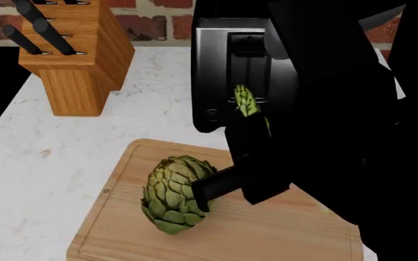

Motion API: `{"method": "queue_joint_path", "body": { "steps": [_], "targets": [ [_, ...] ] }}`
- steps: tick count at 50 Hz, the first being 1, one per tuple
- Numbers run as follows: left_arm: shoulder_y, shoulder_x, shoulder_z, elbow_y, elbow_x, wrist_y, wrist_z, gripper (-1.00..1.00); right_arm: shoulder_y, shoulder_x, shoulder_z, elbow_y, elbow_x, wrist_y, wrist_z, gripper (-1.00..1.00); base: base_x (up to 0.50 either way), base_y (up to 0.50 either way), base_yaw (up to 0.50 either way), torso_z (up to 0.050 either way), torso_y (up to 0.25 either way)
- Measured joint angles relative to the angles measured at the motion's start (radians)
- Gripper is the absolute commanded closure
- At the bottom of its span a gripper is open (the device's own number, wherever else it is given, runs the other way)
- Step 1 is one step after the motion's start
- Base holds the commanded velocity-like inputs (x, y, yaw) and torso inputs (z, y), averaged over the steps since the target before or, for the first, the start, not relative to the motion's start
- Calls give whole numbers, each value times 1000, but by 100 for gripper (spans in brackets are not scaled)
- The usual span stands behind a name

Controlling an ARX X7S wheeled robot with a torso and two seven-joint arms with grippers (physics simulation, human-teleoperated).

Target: Clear the non-vegetable object off the cutting board and place the vegetables onto it.

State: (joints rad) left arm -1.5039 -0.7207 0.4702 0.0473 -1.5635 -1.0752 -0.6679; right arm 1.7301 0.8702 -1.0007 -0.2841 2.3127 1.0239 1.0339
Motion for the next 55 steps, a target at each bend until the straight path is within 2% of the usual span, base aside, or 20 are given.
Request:
{"method": "queue_joint_path", "body": {
  "steps": [21, 55],
  "targets": [
    [-7, -1, 2, -2, -1, 4, -2, -100, -145, 65, -14, 26, -119, -21, -100, 100, 0, 0, 0, 0, 0],
    [-13, -5, 9, -10, 7, 11, 7, -100, -322, -16, -28, 149, -332, -104, -335, 100, 0, 0, 0, 0, 0]
  ]
}}
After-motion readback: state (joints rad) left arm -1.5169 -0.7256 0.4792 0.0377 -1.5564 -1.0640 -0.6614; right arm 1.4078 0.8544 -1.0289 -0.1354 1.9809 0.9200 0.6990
